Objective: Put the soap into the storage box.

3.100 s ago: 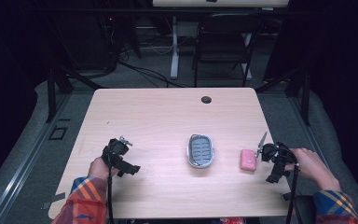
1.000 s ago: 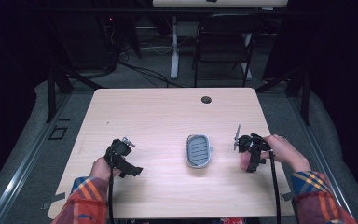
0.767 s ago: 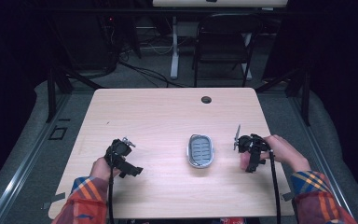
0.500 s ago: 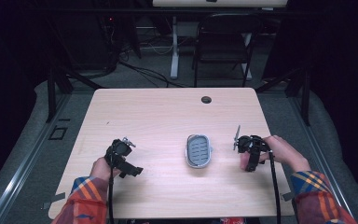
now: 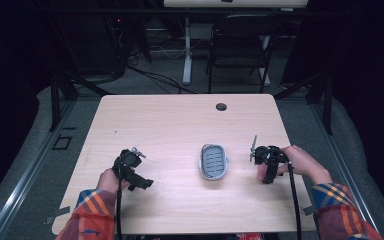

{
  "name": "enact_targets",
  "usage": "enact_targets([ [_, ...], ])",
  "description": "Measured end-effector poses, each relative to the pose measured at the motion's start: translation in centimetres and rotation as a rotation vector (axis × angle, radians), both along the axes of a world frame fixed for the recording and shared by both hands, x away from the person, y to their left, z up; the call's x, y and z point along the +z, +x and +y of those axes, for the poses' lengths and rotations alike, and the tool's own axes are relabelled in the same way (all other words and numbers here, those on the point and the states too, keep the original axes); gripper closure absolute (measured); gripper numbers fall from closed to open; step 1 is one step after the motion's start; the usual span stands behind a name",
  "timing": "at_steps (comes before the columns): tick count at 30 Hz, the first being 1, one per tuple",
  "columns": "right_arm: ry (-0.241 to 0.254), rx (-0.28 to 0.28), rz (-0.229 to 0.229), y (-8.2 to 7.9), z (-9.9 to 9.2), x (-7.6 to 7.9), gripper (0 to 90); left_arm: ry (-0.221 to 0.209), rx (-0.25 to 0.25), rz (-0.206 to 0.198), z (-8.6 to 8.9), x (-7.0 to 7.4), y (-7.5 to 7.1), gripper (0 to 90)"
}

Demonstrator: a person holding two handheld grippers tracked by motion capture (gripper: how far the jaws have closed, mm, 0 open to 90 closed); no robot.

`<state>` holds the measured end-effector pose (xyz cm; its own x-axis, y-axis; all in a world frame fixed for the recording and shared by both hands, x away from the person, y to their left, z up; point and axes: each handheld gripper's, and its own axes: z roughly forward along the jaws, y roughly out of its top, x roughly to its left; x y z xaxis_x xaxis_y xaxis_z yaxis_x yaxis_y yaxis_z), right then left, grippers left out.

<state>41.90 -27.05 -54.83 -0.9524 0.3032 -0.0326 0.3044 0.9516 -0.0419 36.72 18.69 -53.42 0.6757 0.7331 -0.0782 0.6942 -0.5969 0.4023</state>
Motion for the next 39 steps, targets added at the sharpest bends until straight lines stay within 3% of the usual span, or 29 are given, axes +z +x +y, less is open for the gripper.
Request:
enact_targets([
  [12,-0.027,0.003,-0.031,-0.1,0.4,0.1,13.1,0.0,-0.002,-0.001,0.0,0.0,0.0,0.6],
  [39,-0.006,0.054,-0.058,-0.9,1.8,1.9,13.1,0.004,-0.004,0.001,-0.1,0.0,-0.1,0.8],
])
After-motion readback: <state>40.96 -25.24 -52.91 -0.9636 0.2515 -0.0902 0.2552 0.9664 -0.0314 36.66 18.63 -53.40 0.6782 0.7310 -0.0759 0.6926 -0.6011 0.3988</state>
